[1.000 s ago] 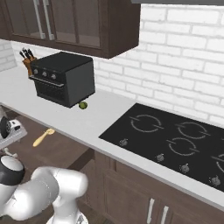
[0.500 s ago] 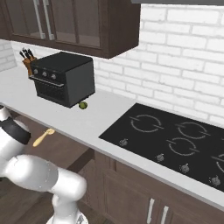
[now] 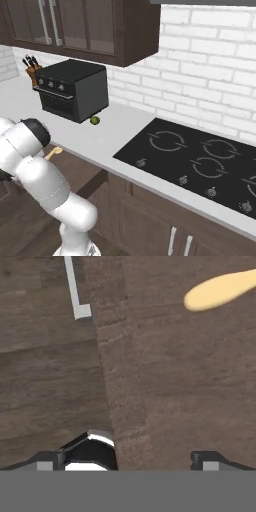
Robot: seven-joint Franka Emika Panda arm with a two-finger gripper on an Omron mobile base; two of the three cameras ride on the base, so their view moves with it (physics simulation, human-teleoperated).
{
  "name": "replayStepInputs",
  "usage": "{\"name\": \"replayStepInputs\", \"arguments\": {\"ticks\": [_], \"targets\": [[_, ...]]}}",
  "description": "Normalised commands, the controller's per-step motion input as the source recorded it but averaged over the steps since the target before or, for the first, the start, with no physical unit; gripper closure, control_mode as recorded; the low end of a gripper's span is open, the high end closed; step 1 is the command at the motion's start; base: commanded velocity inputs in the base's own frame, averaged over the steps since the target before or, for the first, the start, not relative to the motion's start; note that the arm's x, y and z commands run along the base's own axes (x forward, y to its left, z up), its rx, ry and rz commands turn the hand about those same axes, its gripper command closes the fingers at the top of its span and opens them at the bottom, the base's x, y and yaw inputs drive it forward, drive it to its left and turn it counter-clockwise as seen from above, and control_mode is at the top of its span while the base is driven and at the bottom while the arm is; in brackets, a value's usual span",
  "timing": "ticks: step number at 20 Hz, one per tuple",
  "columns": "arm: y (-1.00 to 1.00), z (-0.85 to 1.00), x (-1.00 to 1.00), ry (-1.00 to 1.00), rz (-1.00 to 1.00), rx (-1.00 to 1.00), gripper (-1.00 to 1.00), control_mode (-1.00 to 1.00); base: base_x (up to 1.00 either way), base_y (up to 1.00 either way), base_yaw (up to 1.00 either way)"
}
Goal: Pick the pizza cutter from the drawer and place it on the counter.
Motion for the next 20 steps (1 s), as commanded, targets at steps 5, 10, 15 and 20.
{"name": "replayStepInputs", "arguments": {"ticks": [5, 10, 15, 20], "targets": [[-0.10, -0.37, 0.12, 0.00, 0.00, 0.00, -1.00, -1.00, 0.00, 0.00, 0.00], [-0.05, -0.37, -0.09, 0.03, 0.01, 0.00, -1.00, -1.00, 0.00, 0.00, 0.00], [0.00, -0.23, -0.88, 0.01, 0.05, -0.02, -1.00, -1.00, 0.00, 0.00, 0.00], [0.00, -0.08, -1.00, -0.01, 0.16, -0.03, -1.00, -1.00, 0.00, 0.00, 0.00]]}}
